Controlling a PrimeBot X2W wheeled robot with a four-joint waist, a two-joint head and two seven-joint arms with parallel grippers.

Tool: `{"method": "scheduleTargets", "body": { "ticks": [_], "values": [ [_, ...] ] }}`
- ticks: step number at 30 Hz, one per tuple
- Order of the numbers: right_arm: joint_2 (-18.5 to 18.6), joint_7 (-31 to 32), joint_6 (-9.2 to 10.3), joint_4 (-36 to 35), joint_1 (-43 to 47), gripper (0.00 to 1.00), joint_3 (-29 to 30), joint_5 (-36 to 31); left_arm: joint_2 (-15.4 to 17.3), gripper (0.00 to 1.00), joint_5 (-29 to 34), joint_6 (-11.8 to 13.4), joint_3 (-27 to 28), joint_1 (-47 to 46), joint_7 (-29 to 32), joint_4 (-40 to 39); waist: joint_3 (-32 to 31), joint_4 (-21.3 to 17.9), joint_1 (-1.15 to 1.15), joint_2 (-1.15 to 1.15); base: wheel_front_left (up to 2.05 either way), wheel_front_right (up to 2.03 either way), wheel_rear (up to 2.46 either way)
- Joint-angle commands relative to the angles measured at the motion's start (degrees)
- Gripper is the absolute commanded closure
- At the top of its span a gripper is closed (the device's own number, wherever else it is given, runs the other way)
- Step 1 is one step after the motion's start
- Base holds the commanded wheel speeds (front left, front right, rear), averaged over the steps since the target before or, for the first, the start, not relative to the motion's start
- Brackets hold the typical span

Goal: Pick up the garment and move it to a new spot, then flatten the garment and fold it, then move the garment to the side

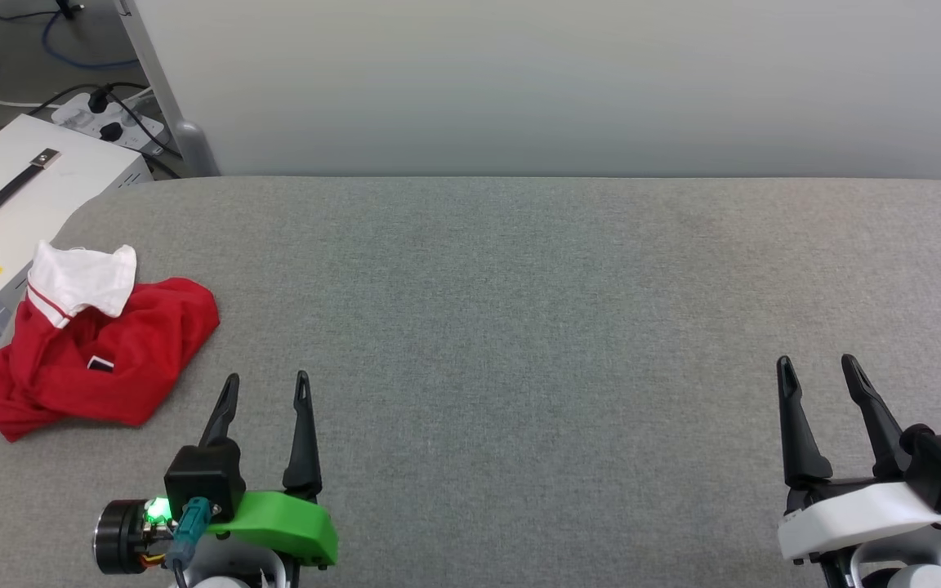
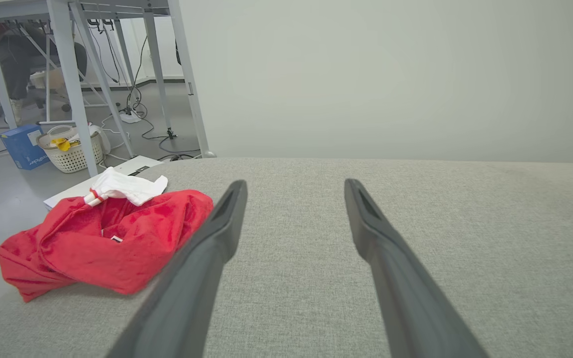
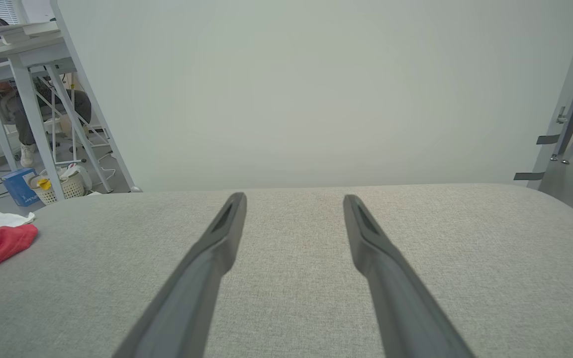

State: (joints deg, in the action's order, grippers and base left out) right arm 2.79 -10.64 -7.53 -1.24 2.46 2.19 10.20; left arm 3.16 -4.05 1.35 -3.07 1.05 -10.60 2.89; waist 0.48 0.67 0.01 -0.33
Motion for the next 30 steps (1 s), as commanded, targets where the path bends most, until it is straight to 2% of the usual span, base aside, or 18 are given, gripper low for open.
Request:
{"method": "scheduleTargets", "body": {
  "ticks": [1,30],
  "values": [
    [0.07,-0.67,0.03,0.06,0.92,0.00,0.15,0.71,-0.21,0.00,-0.57,0.52,-0.06,-0.31,-0.66,0.16,-0.01,0.04,-0.01,0.25,0.00,0.00,0.00],
    [0.09,-4.07,0.04,1.38,3.13,0.00,0.06,0.93,-0.28,0.00,-3.03,0.89,-1.19,0.04,-4.11,3.20,-0.84,0.91,-0.01,0.33,0.00,0.00,0.00]
  ]
}}
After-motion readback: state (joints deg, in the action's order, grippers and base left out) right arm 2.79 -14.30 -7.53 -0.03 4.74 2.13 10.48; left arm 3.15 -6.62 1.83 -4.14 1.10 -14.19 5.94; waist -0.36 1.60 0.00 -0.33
